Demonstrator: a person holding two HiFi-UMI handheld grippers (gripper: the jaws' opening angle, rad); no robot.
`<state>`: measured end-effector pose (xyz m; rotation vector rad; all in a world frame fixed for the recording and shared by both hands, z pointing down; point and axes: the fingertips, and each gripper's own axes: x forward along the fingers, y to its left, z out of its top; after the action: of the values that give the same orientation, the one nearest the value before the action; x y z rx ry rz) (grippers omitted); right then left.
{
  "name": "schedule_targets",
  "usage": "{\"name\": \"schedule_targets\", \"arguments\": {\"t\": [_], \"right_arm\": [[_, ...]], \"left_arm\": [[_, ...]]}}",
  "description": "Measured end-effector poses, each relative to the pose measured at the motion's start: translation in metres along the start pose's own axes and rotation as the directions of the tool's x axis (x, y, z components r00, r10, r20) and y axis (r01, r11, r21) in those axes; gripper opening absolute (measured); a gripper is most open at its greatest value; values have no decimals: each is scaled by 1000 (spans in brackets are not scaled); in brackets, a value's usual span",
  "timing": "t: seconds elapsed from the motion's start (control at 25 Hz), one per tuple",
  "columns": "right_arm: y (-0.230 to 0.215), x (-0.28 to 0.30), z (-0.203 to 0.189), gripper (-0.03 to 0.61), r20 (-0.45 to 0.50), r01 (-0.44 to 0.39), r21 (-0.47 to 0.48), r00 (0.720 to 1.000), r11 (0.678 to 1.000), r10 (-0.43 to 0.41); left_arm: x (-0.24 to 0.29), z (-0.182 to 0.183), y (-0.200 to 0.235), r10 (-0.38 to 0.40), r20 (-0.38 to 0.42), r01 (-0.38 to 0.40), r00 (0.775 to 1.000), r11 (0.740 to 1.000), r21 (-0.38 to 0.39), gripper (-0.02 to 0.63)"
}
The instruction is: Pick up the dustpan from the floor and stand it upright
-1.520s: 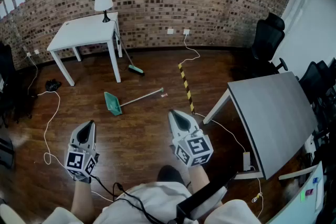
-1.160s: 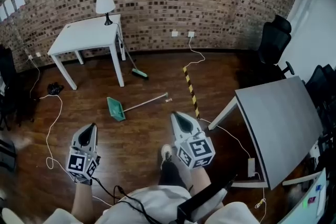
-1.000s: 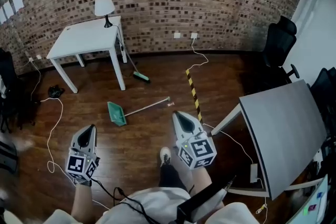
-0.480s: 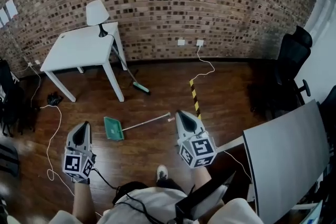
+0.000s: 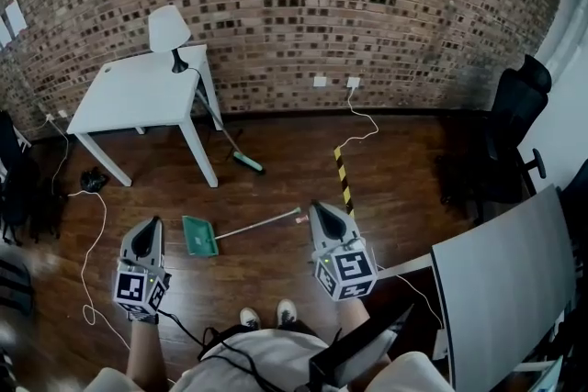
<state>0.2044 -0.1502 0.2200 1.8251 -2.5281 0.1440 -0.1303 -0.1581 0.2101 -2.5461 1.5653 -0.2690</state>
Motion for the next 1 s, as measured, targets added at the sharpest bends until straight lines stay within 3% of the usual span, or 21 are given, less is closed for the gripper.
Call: {"name": "schedule_targets", "arguments": {"t": [0.44,0.68,0.84,0.96,1.0], "right_arm": [[16,33,-39,-8,-89,41,36,995,998,-38],[10,52,-81,20,-74,69,193,996,979,-55],[-11,76,-135,23,-94,70,303,995,950,-43],[-31,103,-191,160,-149,56,337,989,940,-6],[-37,112,-210,170,-171,49,323,985,945,7]], "left_arm": [[3,-50,34,-91,-55,92,994,996,15,14],[20,-119,42,-89,-175,104,981,992,76,44],[47,-179,36,-124,-255,148,959,986,78,84],[73,-226,30,-155,-295,178,943,983,53,98],[82,-244,27,-168,-310,190,936,981,42,101]]}}
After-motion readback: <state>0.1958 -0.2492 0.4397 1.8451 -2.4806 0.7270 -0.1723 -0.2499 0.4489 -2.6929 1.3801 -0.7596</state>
